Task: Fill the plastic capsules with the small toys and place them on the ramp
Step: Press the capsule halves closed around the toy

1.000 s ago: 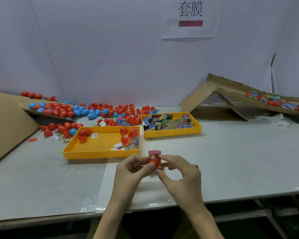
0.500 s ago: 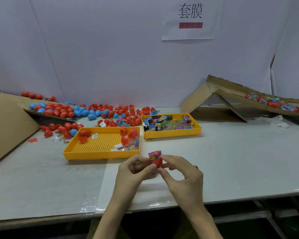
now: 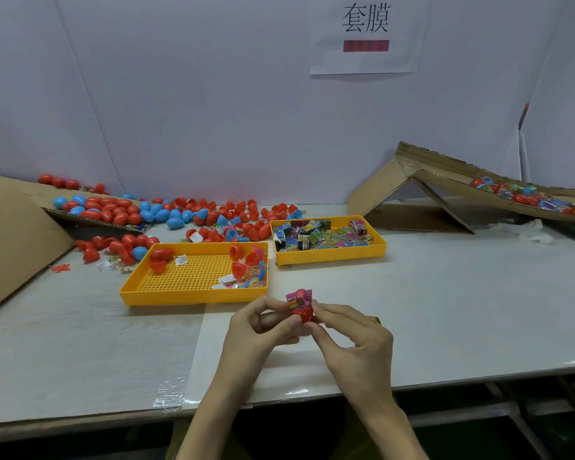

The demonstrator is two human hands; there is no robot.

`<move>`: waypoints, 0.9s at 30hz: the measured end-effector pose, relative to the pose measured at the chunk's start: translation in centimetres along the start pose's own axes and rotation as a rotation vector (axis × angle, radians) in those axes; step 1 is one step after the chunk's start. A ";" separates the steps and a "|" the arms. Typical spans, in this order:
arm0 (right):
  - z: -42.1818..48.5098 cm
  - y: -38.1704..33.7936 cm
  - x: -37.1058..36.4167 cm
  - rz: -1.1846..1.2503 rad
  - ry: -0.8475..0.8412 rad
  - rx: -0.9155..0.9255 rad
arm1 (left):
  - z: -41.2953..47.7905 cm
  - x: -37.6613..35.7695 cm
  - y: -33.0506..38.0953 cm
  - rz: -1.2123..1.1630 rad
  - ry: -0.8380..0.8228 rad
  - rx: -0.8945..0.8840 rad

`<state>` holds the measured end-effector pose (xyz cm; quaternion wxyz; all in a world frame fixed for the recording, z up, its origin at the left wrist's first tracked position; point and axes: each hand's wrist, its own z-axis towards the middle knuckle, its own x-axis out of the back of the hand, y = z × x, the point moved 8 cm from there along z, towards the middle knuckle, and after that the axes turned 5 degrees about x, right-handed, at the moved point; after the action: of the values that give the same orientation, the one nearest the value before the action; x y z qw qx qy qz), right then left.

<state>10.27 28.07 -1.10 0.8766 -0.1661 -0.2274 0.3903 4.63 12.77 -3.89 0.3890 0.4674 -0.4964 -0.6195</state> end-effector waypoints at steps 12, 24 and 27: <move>0.4 -0.1 -0.3 0.020 -0.051 -0.022 | 0.1 -0.7 -0.1 0.073 -0.042 0.027; -0.1 0.1 -0.1 0.002 -0.011 0.021 | 0.0 -0.7 0.0 0.103 -0.067 0.008; 0.1 0.0 0.0 0.031 -0.023 -0.003 | 0.0 -0.7 0.0 0.120 -0.074 0.000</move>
<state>10.17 28.06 -1.05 0.8675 -0.1665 -0.2357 0.4052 4.82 13.47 -3.71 0.4069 0.4137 -0.5377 -0.6116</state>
